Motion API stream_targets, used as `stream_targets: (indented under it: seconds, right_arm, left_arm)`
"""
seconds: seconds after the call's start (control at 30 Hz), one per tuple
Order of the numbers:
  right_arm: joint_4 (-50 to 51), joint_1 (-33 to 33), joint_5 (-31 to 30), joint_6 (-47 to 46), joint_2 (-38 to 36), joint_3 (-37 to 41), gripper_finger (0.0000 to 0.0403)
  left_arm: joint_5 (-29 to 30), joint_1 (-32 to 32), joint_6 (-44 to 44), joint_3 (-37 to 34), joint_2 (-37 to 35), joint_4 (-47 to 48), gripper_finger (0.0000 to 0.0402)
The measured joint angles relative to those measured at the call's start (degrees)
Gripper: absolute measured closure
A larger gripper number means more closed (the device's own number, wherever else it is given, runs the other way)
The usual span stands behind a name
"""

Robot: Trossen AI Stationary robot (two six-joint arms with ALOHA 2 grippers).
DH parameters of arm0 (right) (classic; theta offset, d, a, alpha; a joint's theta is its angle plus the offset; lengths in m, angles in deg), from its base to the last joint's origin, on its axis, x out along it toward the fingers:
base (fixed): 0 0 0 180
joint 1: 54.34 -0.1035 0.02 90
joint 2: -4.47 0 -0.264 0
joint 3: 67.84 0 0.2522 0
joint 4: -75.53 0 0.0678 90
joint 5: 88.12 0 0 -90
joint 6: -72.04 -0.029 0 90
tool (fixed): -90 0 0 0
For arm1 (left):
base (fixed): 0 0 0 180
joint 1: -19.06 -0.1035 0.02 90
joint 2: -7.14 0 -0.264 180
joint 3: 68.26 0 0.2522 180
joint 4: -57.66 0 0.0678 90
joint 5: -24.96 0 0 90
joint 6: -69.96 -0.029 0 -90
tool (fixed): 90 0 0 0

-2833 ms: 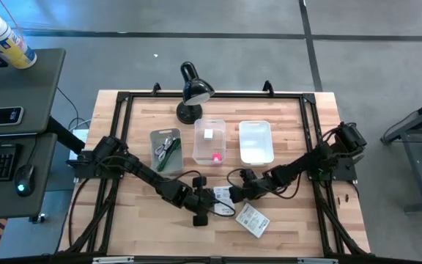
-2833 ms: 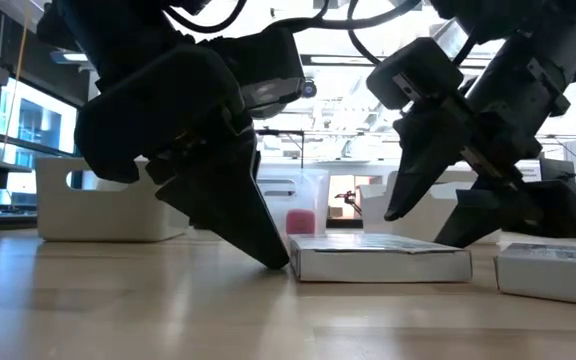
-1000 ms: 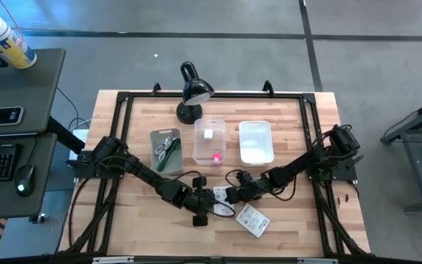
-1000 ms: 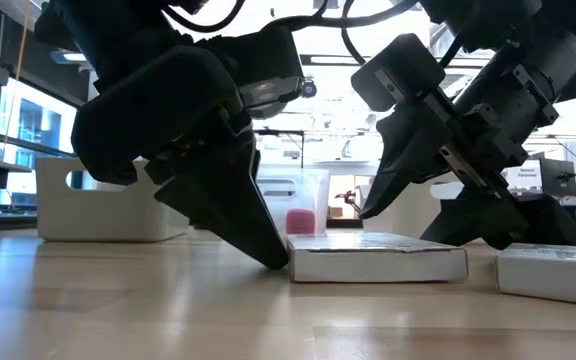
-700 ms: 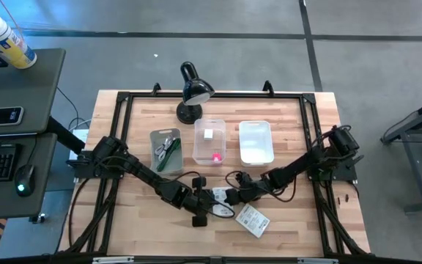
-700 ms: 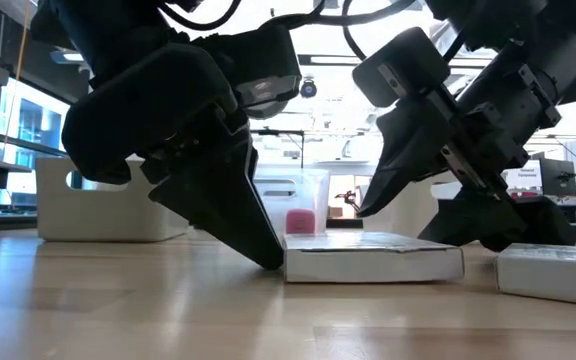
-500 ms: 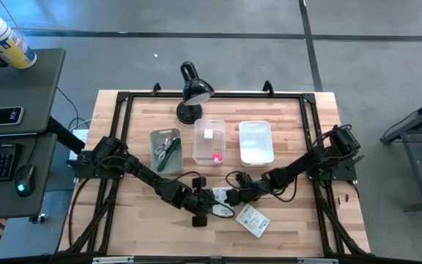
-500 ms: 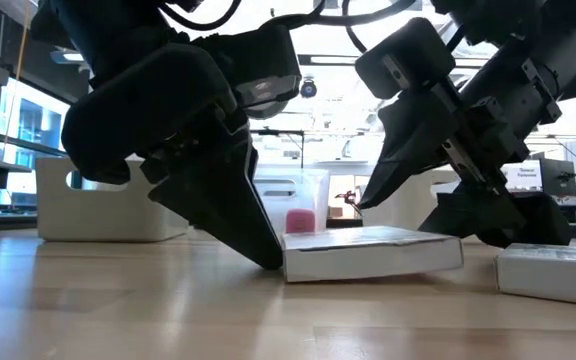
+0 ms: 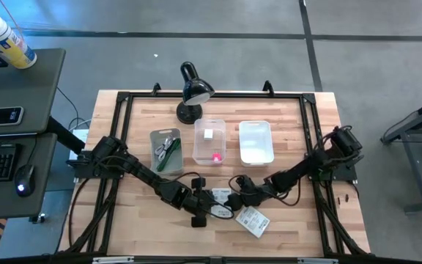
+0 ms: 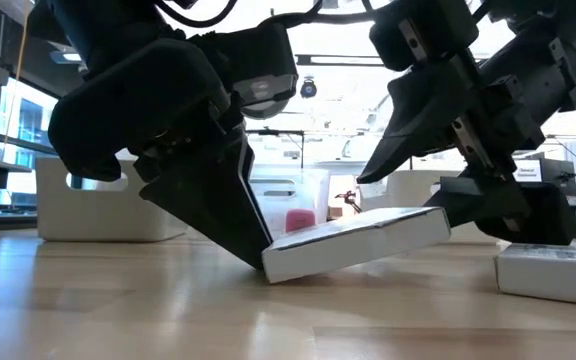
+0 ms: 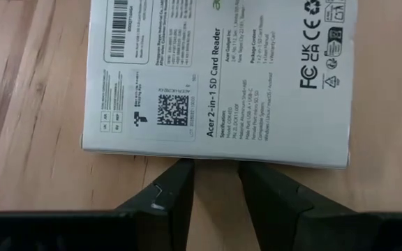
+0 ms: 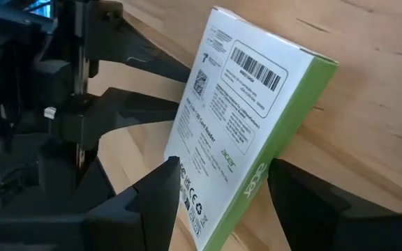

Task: Pick and place items into bin
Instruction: Put the left white box into the white bin

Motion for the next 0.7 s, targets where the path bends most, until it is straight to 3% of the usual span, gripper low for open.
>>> stream_targets:
  seconds: [0.53,0.7]
  right_arm:
    - [-1.8,-1.4,-4.1,4.2,-0.1,0.0,0.0198]
    - [-12.1,-1.4,-2.9,4.3,-0.3,-1.0,0.0199]
  left_arm:
    - [-0.2,-0.7,0.7,-0.1,0.0,-0.5,0.0289]
    - [-0.1,-0.9,1.2,0.0,0.3,-1.7,0.0289]
